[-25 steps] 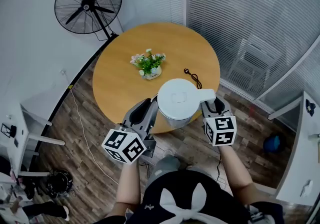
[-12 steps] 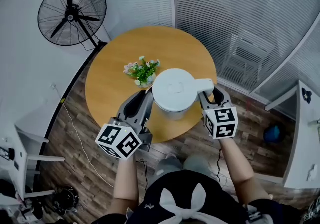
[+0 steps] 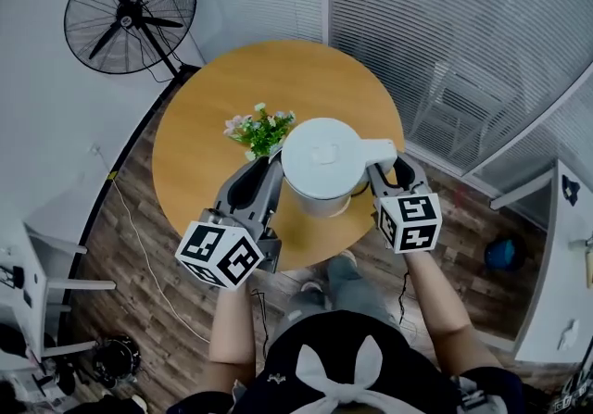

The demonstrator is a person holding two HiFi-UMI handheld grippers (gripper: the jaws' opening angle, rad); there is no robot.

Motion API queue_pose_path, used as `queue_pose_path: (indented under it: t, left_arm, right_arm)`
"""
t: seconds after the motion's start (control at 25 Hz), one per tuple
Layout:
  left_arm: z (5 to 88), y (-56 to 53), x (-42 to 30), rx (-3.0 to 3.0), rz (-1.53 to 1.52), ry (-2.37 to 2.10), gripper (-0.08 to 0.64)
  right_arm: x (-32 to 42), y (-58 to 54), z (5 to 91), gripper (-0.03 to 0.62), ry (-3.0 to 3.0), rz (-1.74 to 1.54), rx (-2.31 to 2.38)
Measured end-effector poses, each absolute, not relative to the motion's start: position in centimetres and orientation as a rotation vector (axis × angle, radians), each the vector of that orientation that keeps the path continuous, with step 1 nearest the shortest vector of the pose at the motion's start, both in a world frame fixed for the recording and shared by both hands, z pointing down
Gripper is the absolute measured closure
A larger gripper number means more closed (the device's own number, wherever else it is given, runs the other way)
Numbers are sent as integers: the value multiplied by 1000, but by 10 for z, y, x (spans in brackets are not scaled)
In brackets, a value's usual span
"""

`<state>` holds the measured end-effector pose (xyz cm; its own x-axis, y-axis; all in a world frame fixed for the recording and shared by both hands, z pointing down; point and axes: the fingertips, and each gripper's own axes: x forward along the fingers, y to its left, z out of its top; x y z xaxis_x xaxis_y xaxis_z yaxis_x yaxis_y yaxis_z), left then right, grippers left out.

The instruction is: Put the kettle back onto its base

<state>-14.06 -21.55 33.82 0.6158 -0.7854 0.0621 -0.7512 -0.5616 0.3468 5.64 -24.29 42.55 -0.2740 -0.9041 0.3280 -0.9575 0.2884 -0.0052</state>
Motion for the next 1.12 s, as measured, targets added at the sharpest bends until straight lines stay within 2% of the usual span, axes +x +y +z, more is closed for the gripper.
queue_pose_path:
  t: [1.12]
  left_arm:
    - [384, -260, -111, 2395, -10, -1334, 482]
  right_arm:
    - [81, -294, 474, 431, -2311, 409, 1597]
